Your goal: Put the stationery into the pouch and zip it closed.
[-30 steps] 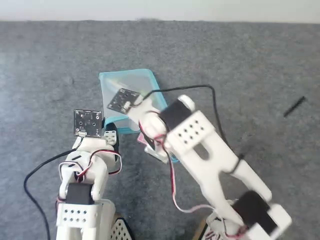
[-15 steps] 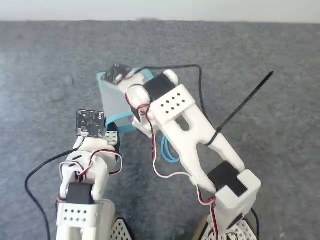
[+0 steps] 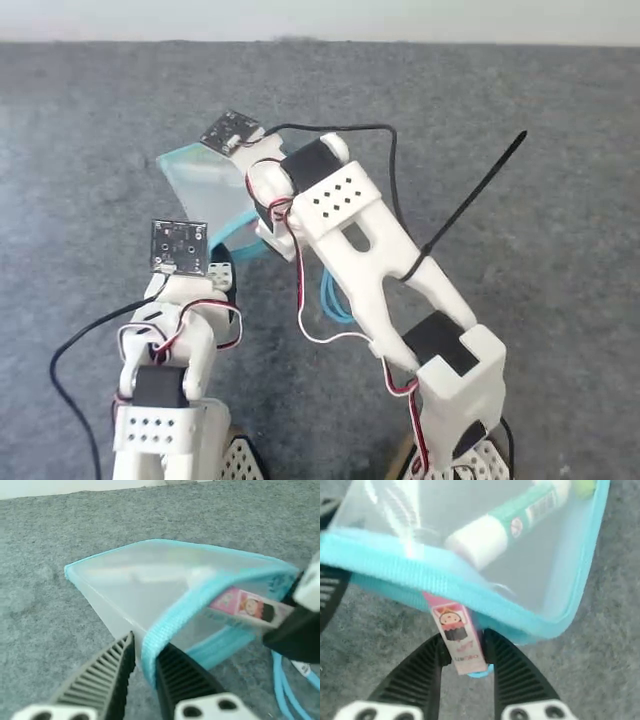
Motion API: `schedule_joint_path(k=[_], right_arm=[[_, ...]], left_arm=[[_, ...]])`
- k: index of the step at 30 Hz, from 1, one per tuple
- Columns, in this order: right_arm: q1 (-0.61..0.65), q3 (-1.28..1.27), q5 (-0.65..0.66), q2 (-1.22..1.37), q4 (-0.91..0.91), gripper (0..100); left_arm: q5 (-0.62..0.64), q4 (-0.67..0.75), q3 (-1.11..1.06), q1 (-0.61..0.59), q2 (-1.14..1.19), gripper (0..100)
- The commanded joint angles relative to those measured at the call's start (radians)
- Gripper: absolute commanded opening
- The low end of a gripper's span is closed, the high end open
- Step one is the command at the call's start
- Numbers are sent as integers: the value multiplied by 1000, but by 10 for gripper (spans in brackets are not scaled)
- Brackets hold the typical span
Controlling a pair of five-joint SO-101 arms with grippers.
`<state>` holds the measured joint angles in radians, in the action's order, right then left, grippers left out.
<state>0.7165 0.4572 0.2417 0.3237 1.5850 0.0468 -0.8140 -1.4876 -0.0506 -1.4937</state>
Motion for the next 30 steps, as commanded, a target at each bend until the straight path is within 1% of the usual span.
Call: schedule_joint_path(k=[1,8,12,15,19,22,26,30], right_arm=[[-1,74,-23,-7,-99,9],[-2,58,-15,-4,-111,8],[-18,58,15,-4,-30,8],[-41,58,12,-4,-8,8],[-73,60,12,-4,36,8],[-101,60,6,-4,85,8],[-157,60,-51,-2,140,8],[-176,58,-87,-2,196,8]], left_arm=[[-12,26,5,69,-34,13],[-12,28,8,71,-35,13],[-12,28,8,75,-35,13],[-14,26,8,84,-35,13],[-80,-6,4,178,-35,13],[-94,-31,4,244,-35,13],[-98,-31,4,278,-35,13],[-133,-32,2,293,-35,13]])
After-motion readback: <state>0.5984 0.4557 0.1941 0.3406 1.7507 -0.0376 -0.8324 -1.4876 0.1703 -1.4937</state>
